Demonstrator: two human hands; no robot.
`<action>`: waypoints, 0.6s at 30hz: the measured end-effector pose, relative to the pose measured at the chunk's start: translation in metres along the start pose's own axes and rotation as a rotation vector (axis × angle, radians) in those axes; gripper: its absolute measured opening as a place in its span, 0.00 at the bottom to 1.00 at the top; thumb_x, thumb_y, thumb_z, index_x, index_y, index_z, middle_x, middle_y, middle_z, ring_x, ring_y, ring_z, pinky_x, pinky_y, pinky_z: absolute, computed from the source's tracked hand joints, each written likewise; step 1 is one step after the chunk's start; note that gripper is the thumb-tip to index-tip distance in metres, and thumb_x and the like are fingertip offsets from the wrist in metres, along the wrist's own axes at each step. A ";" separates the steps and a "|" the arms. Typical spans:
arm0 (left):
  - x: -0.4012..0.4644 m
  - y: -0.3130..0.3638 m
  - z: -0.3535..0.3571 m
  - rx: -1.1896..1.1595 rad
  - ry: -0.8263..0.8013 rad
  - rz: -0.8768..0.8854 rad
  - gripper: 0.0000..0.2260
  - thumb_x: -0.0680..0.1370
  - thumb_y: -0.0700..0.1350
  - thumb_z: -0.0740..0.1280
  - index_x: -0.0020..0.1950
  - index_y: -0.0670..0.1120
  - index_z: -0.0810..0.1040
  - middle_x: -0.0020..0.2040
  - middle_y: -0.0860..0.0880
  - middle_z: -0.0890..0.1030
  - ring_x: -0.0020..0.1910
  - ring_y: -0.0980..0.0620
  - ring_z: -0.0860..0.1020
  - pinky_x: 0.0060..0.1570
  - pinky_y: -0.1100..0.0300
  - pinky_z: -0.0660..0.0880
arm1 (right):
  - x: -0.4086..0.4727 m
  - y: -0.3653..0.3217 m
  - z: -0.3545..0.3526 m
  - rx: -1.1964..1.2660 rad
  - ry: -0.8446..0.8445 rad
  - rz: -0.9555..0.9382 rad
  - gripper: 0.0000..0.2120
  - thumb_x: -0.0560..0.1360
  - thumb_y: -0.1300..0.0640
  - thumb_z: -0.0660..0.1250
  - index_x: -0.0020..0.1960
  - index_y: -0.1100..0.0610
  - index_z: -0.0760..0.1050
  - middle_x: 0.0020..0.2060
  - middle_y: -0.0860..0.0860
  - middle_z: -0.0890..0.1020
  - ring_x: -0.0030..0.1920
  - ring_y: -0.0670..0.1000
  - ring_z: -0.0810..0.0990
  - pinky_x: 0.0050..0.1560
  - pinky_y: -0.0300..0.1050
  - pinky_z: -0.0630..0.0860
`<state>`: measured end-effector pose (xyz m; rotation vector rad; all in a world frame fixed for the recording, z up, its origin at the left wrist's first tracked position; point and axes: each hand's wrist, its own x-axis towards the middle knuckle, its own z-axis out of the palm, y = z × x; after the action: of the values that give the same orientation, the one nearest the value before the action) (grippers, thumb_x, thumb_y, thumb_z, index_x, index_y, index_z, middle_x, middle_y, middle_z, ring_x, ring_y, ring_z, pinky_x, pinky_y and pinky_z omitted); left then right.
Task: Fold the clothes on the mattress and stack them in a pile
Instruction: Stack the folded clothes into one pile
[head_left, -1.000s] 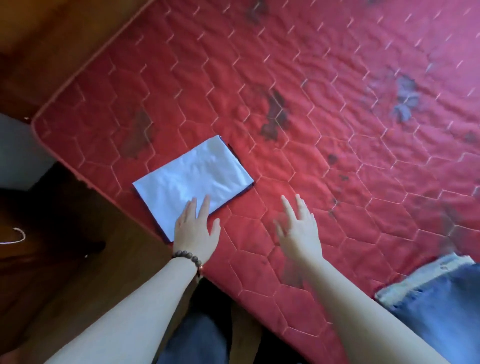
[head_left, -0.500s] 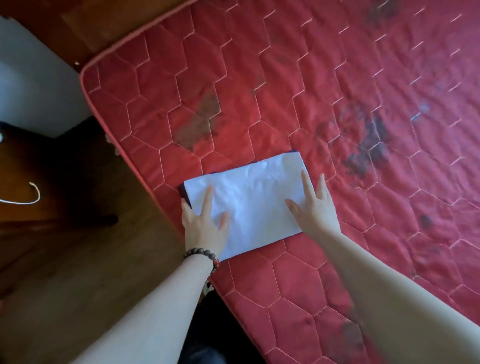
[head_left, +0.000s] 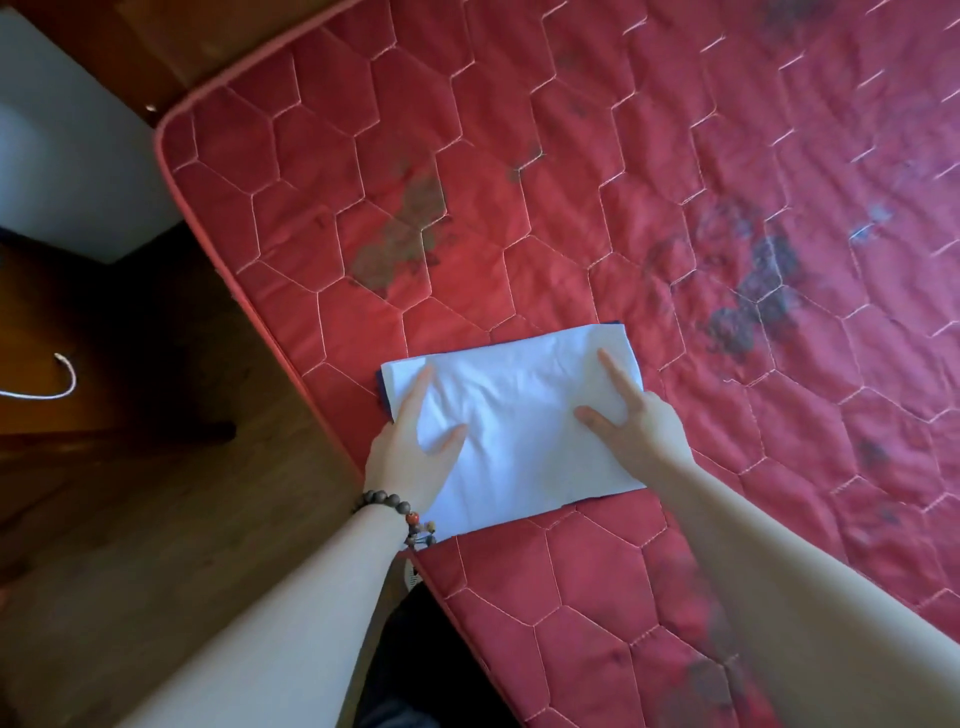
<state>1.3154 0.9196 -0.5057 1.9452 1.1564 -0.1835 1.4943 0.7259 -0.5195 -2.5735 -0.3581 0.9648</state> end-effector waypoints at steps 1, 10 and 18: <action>-0.001 0.000 0.001 0.015 -0.021 0.003 0.32 0.74 0.58 0.68 0.71 0.72 0.53 0.62 0.51 0.76 0.56 0.45 0.76 0.54 0.53 0.74 | -0.003 0.005 -0.001 0.041 -0.006 0.010 0.34 0.72 0.38 0.67 0.71 0.27 0.52 0.43 0.49 0.74 0.43 0.53 0.73 0.42 0.45 0.67; -0.017 0.026 0.032 0.080 -0.047 0.181 0.31 0.73 0.52 0.72 0.70 0.70 0.61 0.52 0.53 0.69 0.45 0.52 0.74 0.47 0.61 0.70 | -0.058 0.054 0.002 0.238 0.176 0.153 0.23 0.74 0.42 0.68 0.67 0.31 0.66 0.44 0.48 0.76 0.46 0.52 0.74 0.44 0.45 0.67; -0.062 0.099 0.061 0.211 -0.215 0.504 0.31 0.73 0.53 0.72 0.70 0.71 0.60 0.60 0.49 0.70 0.55 0.47 0.75 0.51 0.63 0.68 | -0.157 0.100 -0.027 0.255 0.462 0.332 0.21 0.76 0.46 0.67 0.68 0.38 0.69 0.47 0.47 0.74 0.44 0.52 0.74 0.43 0.45 0.66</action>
<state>1.3746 0.8137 -0.4548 2.2727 0.4998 -0.2427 1.4081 0.5732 -0.4525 -2.5536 0.3055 0.4442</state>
